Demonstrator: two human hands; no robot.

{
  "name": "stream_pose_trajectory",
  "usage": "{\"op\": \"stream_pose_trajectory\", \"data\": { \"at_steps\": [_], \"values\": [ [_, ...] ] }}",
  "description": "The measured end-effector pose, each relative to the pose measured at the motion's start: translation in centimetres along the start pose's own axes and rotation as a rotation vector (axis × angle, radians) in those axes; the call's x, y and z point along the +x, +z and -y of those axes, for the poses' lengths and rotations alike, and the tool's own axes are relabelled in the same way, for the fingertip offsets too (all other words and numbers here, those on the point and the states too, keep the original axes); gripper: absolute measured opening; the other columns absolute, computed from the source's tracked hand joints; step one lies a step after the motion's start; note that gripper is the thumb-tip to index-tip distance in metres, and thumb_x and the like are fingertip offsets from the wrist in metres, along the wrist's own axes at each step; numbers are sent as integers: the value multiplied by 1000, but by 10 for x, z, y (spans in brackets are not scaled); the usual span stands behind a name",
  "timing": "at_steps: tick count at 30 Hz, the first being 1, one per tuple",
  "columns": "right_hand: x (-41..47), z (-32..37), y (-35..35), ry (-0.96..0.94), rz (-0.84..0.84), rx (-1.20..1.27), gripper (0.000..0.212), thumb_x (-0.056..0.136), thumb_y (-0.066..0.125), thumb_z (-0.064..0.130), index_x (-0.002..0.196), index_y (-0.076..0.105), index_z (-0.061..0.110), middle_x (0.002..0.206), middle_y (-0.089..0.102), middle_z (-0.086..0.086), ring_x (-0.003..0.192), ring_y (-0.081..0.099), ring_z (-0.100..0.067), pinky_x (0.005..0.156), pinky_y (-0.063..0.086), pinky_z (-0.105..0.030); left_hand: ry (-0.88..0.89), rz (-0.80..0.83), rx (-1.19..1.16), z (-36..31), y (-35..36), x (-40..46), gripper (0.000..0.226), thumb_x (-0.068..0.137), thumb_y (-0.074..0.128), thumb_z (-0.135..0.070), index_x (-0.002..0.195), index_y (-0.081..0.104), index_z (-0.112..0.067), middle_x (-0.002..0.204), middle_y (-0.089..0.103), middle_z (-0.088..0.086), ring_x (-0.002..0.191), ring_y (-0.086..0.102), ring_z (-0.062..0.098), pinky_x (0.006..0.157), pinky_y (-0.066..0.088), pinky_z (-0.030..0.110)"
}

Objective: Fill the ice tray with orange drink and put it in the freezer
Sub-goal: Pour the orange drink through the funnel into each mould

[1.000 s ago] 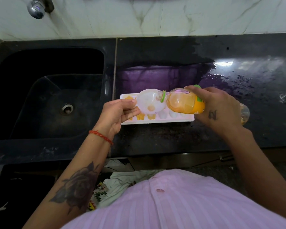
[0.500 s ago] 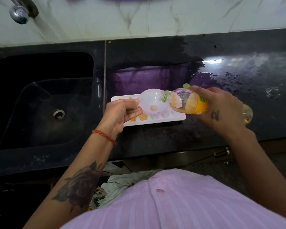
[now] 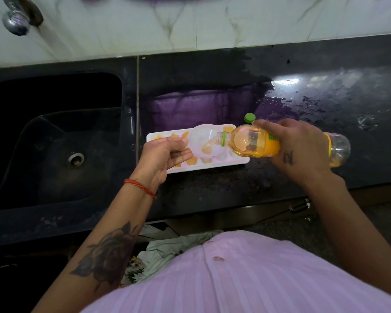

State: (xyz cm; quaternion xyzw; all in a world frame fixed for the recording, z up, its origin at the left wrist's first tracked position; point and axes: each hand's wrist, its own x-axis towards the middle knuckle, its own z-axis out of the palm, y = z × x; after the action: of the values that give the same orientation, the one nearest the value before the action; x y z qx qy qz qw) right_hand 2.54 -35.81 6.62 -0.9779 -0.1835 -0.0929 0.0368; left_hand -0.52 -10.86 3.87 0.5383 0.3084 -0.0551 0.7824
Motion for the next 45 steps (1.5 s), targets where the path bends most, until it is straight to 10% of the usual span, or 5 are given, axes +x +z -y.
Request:
{"op": "stream_pose_trajectory", "data": {
  "at_steps": [45],
  "values": [
    [-8, -24, -3, 89, 10, 13, 72, 69, 75, 16, 133, 46, 33, 106, 64, -13, 92, 57, -36, 75, 41, -38, -24, 40, 48, 0, 31, 11, 1, 81, 65, 2, 81, 65, 2, 56, 71, 7, 56, 71, 16, 51, 56, 22]
  ]
}}
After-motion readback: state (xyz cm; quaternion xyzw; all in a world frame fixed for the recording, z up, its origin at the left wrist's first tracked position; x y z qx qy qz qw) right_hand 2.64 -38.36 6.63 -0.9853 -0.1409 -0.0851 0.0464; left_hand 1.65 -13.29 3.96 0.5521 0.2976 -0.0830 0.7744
